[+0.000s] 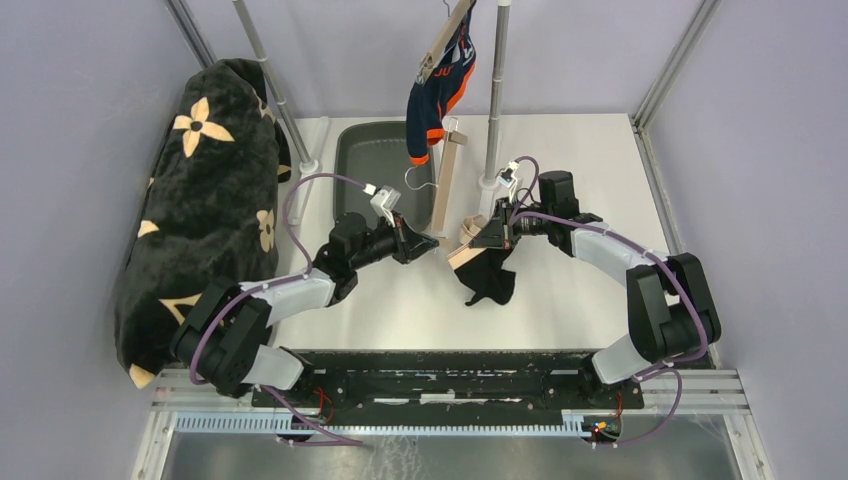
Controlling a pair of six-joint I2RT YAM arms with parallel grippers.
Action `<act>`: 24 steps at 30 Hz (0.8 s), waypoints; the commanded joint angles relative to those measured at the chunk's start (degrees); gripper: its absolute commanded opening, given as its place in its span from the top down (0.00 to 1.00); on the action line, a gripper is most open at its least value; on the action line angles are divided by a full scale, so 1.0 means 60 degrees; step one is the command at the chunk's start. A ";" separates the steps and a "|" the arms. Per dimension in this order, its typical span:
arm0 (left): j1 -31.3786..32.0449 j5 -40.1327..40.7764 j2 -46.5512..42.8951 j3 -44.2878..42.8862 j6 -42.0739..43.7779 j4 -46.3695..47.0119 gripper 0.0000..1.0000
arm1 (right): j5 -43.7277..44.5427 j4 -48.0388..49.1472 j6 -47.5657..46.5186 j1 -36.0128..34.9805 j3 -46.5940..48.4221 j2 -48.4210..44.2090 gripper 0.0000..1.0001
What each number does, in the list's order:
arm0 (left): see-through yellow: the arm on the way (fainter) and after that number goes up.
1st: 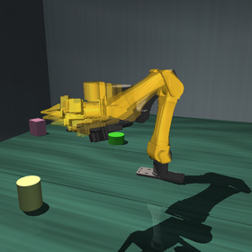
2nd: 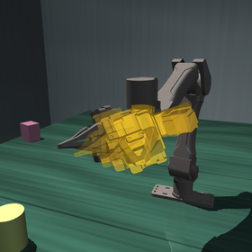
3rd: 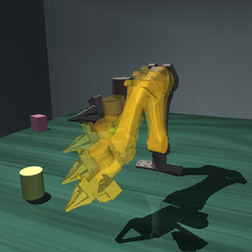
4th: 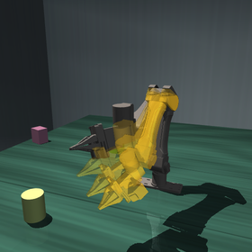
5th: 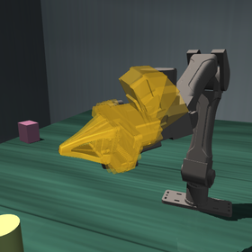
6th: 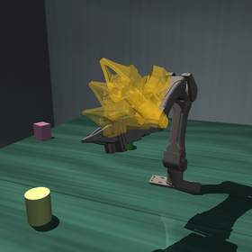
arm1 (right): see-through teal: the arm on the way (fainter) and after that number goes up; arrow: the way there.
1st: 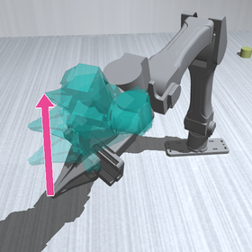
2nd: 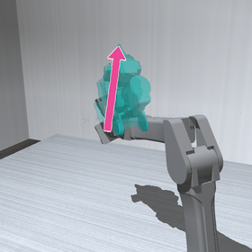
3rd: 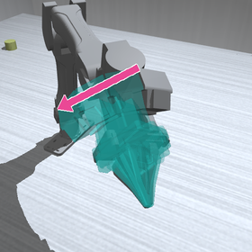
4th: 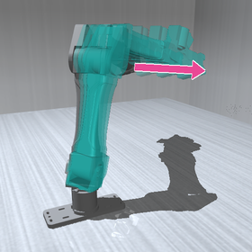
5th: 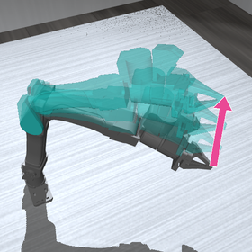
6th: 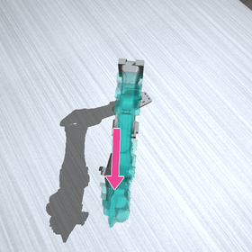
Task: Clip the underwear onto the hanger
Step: Clamp the underwear onto the hanger.
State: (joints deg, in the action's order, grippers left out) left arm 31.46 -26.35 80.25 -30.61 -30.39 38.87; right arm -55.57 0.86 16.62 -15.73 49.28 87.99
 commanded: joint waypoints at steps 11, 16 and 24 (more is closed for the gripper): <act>-0.0059 -0.1770 0.0307 -0.0597 0.0332 0.0772 0.97 | -0.1097 0.0766 -0.0252 -0.0101 0.0277 0.0031 0.99; -0.0051 -0.2154 0.0346 -0.0616 0.0319 0.0788 0.97 | -0.1249 0.0778 -0.0400 -0.0168 0.0283 -0.0005 0.99; -0.0049 -0.2714 0.0486 -0.0775 0.0268 0.0697 0.97 | -0.1402 0.0599 -0.0836 -0.0291 0.0253 -0.0164 1.00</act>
State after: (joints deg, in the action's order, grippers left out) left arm 31.22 -39.40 82.96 -32.56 -30.33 39.42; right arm -60.69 2.55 14.22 -16.91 49.28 88.09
